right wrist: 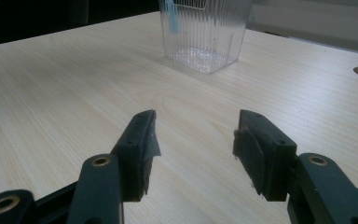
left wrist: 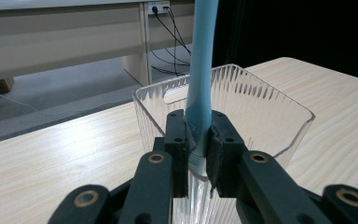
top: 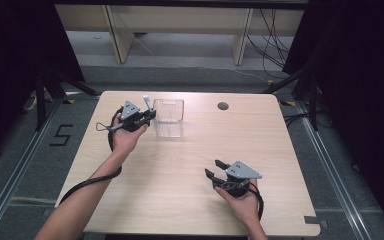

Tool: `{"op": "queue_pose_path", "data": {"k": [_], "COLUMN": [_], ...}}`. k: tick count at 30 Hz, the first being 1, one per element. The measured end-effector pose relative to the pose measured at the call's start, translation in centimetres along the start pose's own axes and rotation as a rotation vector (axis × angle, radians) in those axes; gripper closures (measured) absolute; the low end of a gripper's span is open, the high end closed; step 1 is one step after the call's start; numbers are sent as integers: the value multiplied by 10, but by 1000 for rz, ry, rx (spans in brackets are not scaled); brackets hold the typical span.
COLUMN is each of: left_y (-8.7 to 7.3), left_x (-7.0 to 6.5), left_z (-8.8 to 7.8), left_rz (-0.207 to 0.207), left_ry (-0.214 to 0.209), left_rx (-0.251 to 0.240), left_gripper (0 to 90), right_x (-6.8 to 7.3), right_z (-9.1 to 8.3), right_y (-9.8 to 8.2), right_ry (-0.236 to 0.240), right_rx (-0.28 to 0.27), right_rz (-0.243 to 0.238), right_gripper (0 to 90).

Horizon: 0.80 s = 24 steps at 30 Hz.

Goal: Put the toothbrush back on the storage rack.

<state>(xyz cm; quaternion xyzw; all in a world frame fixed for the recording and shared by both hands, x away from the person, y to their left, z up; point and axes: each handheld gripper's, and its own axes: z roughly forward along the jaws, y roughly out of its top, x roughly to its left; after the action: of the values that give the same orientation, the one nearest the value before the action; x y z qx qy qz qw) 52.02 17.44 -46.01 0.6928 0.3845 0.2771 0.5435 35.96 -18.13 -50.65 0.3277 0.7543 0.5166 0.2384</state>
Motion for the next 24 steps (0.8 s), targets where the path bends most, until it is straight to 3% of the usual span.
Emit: {"op": "queue_pose_path", "data": {"k": [6, 10, 17, 20, 22, 23, 24], "left_y": [0, -1, 0, 1, 1, 1, 1], "left_x": [0, 0, -1, -1, -1, -1, -1], "left_z": [0, 0, -1, -2, -3, -3, -4], "left_rz": [-2, -8, -9, -3, -1, -1, -5], "left_ry": [1, 1, 5, 10, 14, 15, 16], "left_rx": [4, 4, 2, 1, 3, 3, 2], "left_gripper": [762, 740, 682, 647, 604, 586, 574], "right_x": [1, 0, 3, 2, 4, 1, 1], "right_z": [0, 1, 3, 1, 1, 2, 2], "right_y": [0, 0, -1, -1, -1, -1, -1], "right_ry": [7, -3, 31, 17, 16, 13, 13], "right_rx": [9, -4, -3, 9, 15, 0, 1], "right_rz": [14, -1, 41, 25, 40, 5, 6], "right_gripper": [480, 479, 477, 477, 476, 476, 475]}}
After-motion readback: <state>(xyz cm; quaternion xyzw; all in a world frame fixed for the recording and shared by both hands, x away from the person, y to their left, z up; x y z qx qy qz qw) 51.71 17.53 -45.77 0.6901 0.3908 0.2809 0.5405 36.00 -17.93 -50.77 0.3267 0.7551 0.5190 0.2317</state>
